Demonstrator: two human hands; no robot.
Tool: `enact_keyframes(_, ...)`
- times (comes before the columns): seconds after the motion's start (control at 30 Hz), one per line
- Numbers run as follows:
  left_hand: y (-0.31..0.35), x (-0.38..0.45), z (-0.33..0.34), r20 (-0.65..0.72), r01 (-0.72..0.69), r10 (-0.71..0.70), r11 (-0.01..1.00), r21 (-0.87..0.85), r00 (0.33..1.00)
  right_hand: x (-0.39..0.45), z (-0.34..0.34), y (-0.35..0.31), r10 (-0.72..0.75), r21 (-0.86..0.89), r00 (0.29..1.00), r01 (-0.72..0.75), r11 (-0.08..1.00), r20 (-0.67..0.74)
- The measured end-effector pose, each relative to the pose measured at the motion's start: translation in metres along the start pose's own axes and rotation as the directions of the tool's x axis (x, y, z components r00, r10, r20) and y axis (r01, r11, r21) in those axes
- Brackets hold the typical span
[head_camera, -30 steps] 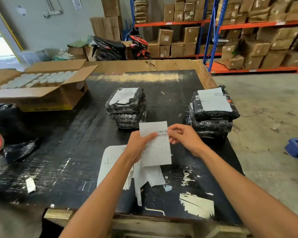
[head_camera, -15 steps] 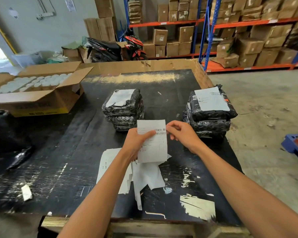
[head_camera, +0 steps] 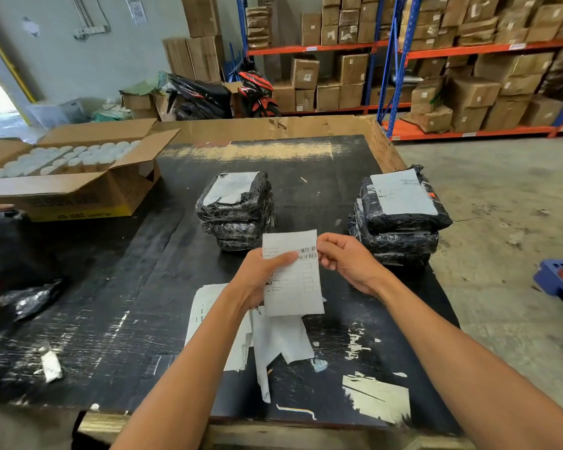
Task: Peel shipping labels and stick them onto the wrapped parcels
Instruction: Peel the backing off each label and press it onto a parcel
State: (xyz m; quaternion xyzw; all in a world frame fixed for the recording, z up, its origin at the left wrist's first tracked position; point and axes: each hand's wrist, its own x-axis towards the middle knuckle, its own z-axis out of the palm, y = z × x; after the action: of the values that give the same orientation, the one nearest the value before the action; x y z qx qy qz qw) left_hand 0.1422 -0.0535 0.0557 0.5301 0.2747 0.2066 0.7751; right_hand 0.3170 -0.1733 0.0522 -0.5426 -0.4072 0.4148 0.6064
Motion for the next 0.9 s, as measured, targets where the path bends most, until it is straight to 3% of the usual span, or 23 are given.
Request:
enact_keyframes(0.1, 0.0, 0.0, 0.005, -0.017, -0.004, 0.004, 1.0, 0.003, 1.0, 0.002, 0.003, -0.003, 0.017, 0.035, 1.0, -0.017, 0.999, 0.012)
enact_keyframes(0.2, 0.0, 0.003, 0.015, -0.183, -0.065, 0.118, 0.96, 0.271, 0.976, 0.002, 0.006, -0.004, 0.011, -0.003, 1.0, -0.011, 1.0, -0.013)
enact_keyframes(0.27, 0.001, 0.003, 0.022, -0.269, -0.106, 0.288, 0.838, 0.536, 0.919, 0.002, 0.008, -0.005, -0.001, -0.034, 0.999, 0.0, 0.999, -0.042)
enact_keyframes(0.33, 0.007, 0.0, 0.028, -0.208, -0.254, 0.496, 0.709, 0.658, 0.843, 0.003, 0.01, -0.006, -0.018, -0.051, 0.997, 0.015, 0.999, -0.069)
enact_keyframes(0.4, 0.016, -0.005, 0.036, -0.078, -0.402, 0.562, 0.675, 0.619, 0.823, 0.004, 0.011, -0.008, -0.044, -0.084, 0.996, 0.038, 0.996, -0.077)
enact_keyframes(0.47, 0.022, -0.008, 0.041, -0.023, -0.441, 0.57, 0.659, 0.609, 0.821, 0.005, 0.013, -0.01, -0.078, -0.151, 0.995, 0.068, 0.986, -0.059)
enact_keyframes(0.73, 0.03, -0.007, 0.038, -0.088, -0.359, 0.475, 0.762, 0.539, 0.876, 0.005, 0.016, -0.013, -0.119, -0.337, 0.993, 0.105, 0.935, -0.022)
enact_keyframes(0.9, 0.028, -0.006, 0.038, -0.155, -0.31, 0.386, 0.877, 0.367, 0.909, 0.006, 0.021, -0.015, -0.13, -0.369, 0.99, 0.101, 0.924, -0.053)
